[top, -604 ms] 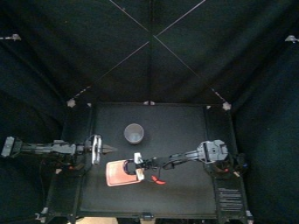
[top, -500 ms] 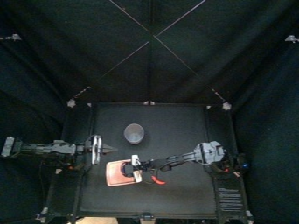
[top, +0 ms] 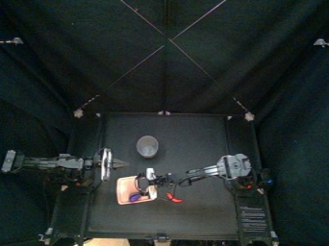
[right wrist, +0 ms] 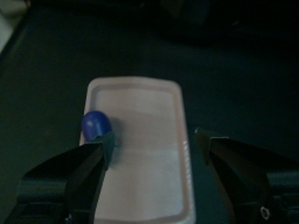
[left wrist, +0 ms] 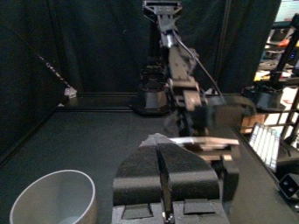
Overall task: Pick the eggplant then place it on the pink plate
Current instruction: Drop eggplant on the pink plate and return to neutral
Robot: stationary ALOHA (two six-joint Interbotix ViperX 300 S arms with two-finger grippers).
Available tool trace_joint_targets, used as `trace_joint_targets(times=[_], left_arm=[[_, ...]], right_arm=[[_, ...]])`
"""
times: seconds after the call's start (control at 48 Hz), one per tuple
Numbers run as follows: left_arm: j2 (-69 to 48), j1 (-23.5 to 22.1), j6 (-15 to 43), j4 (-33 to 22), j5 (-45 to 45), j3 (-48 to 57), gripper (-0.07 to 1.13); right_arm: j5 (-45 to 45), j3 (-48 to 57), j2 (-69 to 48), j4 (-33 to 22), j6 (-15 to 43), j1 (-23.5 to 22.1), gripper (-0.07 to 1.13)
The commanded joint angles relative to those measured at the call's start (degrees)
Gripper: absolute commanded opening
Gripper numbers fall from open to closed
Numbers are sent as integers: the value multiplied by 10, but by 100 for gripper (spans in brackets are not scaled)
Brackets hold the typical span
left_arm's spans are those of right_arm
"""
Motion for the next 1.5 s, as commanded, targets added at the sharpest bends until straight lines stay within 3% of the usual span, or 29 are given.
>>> trace_joint_targets(times=[0.021, 0.292, 0.646, 0.938, 1.5], left_arm=[[2, 1, 1, 1, -3, -7, -2], [2, 7, 1, 1, -3, -4, -2], [-3, 11, 1, 1, -3, 0, -2], [-3, 12, 1, 1, -3, 0, -2], [-3, 11, 1, 1, -2, 2, -2]], right_arm=[[-47, 62, -106, 7, 1, -23, 105], [-183, 249, -300, 16, -2, -33, 105], [-202, 432, -555, 21, -2, -65, 105], [-198, 525, -740, 47, 1, -74, 105], [-142, 543, -791, 43, 1, -113, 105]])
